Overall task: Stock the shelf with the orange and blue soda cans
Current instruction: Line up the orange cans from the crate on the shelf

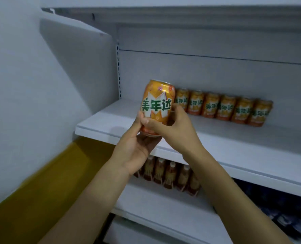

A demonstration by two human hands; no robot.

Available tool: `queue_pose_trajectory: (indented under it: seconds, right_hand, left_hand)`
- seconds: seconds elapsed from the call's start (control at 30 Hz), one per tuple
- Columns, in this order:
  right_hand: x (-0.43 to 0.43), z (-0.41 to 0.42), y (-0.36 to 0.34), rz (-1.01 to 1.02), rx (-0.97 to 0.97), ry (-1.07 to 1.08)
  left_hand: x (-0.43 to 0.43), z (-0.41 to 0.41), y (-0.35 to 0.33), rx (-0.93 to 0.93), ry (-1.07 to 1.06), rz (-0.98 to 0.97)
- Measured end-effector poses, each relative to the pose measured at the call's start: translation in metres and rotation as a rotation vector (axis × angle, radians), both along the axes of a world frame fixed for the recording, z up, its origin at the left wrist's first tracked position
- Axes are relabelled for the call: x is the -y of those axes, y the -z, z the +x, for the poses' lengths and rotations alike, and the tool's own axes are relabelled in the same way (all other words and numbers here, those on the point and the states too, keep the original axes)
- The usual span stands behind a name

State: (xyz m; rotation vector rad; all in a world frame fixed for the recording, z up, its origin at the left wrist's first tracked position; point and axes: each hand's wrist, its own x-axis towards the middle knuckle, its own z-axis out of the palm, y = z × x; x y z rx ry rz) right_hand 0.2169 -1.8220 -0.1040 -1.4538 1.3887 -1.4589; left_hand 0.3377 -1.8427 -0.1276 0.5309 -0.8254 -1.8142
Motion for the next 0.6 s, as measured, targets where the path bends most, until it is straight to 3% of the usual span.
queue_pose_trajectory:
  seconds: [0.07,0.13,0.2,0.3,0.33,0.4,0.6]
  right_hand:
    - [0.017,-0.016,-0.004,0.002,0.004,0.055]
    - [0.04,-0.032,-0.004,0.015,-0.021,0.105]
    - [0.07,-0.048,0.005,0.035,-0.067,0.174]
    - [0.118,-0.065,0.02,0.097,-0.121,0.263]
    - [0.133,-0.068,0.024,0.121,-0.145,0.274]
    - [0.163,-0.075,0.03,0.171,-0.167,0.282]
    - [0.22,-0.087,0.057,0.261,-0.269,0.343]
  left_hand:
    - [0.022,-0.02,0.0,0.097,0.033,-0.072]
    - [0.046,-0.037,0.008,0.367,-0.024,-0.166]
    - [0.069,-0.044,0.021,0.807,-0.092,-0.33]
    - [0.1,-0.033,0.043,1.72,-0.111,-0.879]
    - [0.106,-0.031,0.046,1.92,-0.117,-1.043]
    - [0.112,-0.034,0.047,2.062,-0.079,-1.127]
    - [0.116,-0.042,0.052,2.002,-0.013,-1.043]
